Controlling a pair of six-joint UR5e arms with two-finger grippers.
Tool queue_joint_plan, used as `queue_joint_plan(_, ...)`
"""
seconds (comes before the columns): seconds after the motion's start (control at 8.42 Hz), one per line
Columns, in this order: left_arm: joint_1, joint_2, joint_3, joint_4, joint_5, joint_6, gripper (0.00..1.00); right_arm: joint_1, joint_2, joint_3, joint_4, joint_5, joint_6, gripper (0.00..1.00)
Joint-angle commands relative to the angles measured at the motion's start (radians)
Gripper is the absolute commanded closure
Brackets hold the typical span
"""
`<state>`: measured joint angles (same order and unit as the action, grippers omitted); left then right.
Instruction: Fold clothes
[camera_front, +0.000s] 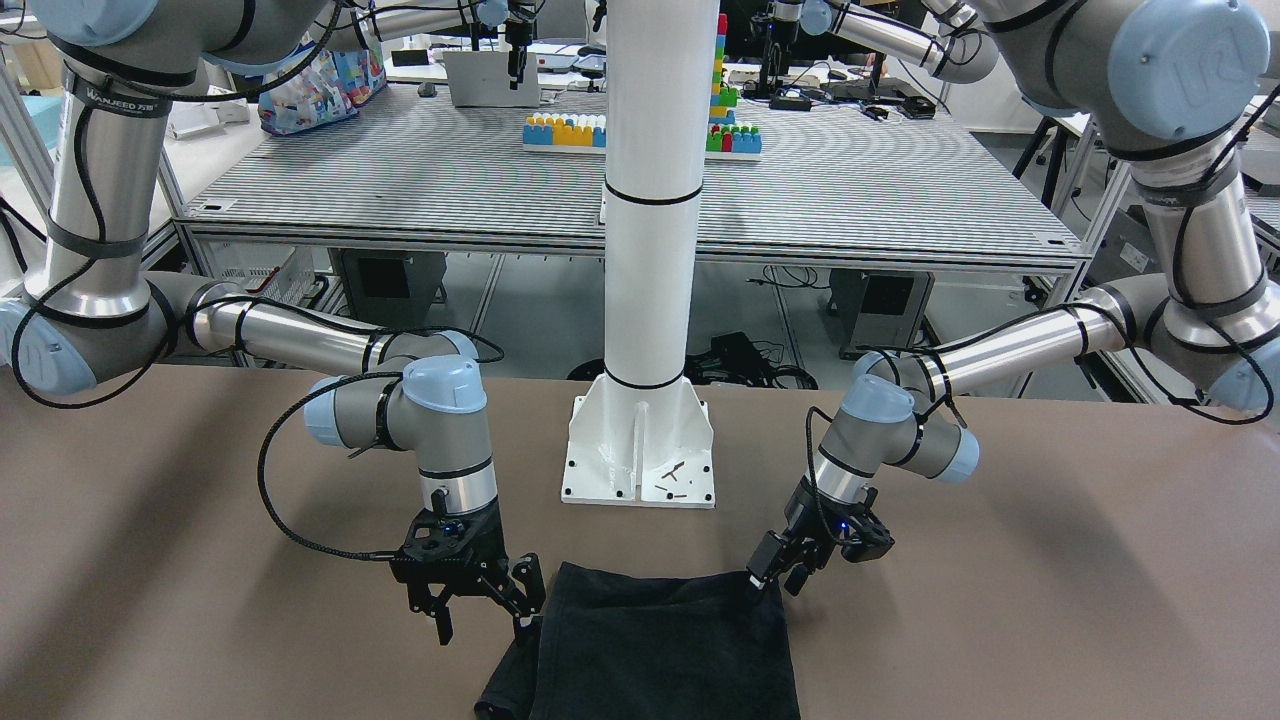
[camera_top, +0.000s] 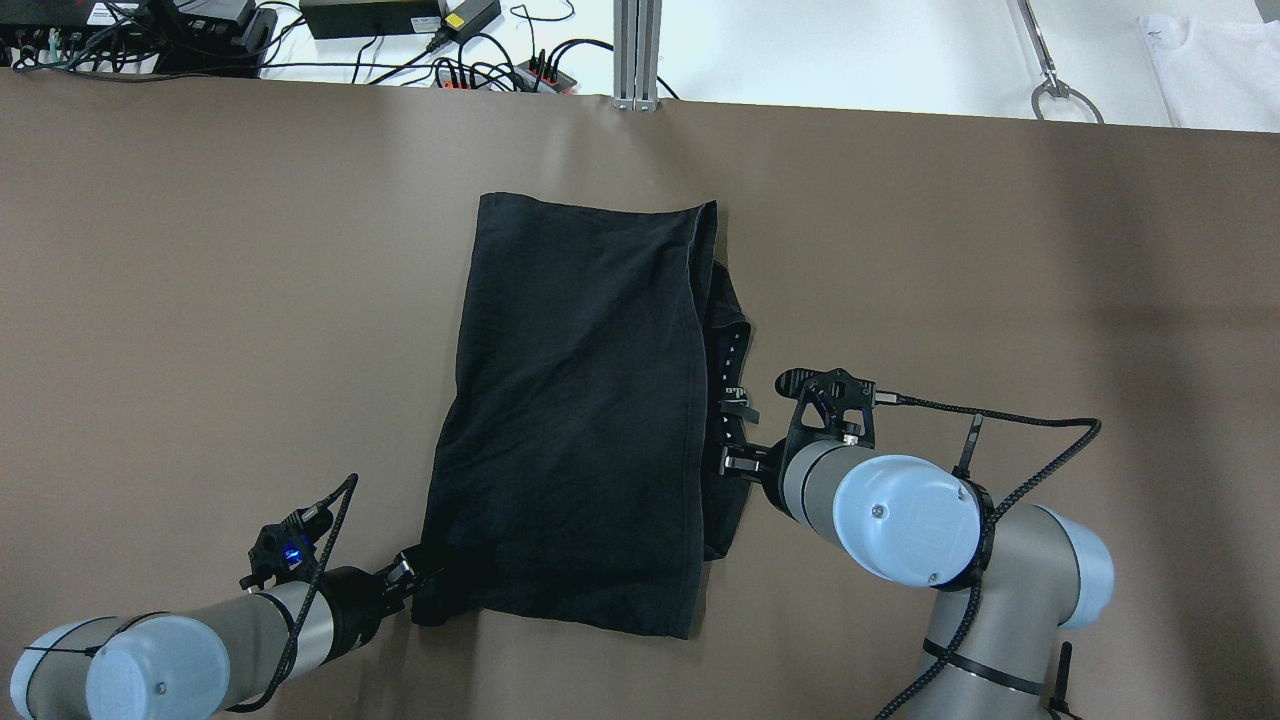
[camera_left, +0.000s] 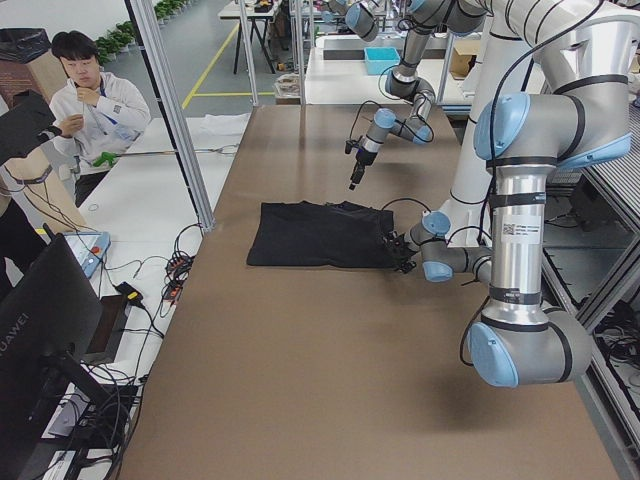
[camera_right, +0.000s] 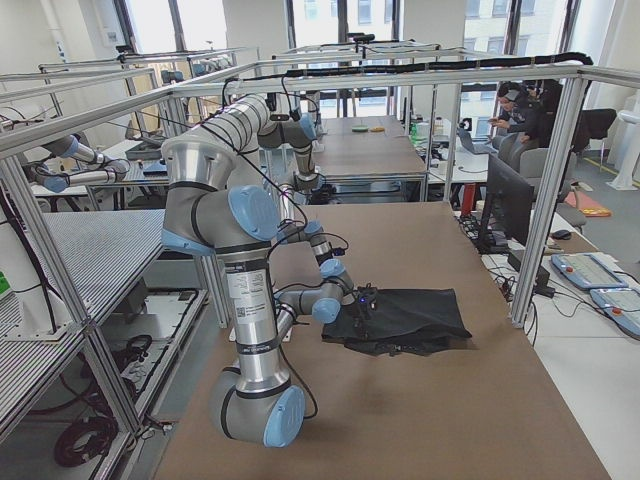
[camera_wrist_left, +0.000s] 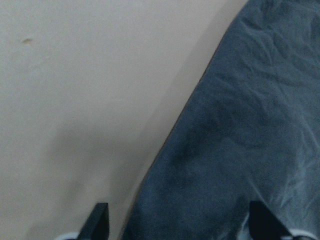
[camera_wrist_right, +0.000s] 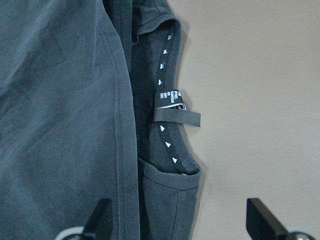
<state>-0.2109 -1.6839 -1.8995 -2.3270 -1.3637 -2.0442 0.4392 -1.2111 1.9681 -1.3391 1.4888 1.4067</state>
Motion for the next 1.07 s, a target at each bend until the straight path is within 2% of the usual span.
queue_joint_plan(0.0, -0.004, -0.038, 0.037, 0.0, 0.001, 0.001, 0.0, 0.0, 0.001, 0.0, 0.0, -0.001, 0.0, 0.06)
queue_joint_plan(0.24, -0.004, -0.103, 0.098, 0.0, 0.02, 0.001, 0.0, 0.0, -0.002, -0.002, 0.0, -0.001, -0.002, 0.06)
queue_joint_plan(0.36, -0.007, -0.1, 0.085, -0.002, 0.02, -0.001, 0.04, 0.0, -0.002, -0.002, 0.0, -0.001, -0.002, 0.06)
queue_joint_plan(0.47, -0.012, -0.088, 0.065, -0.002, 0.017, 0.001, 0.4, 0.0, -0.002, -0.002, -0.002, -0.001, -0.002, 0.06)
queue_joint_plan(0.59, -0.021, -0.074, 0.057, -0.005, 0.012, 0.007, 0.53, 0.0, -0.002, -0.002, 0.0, -0.001, -0.003, 0.06)
queue_joint_plan(0.95, -0.018, -0.007, 0.005, -0.006, 0.014, 0.016, 0.52, 0.0, -0.002, -0.002, -0.002, -0.001, -0.003, 0.06)
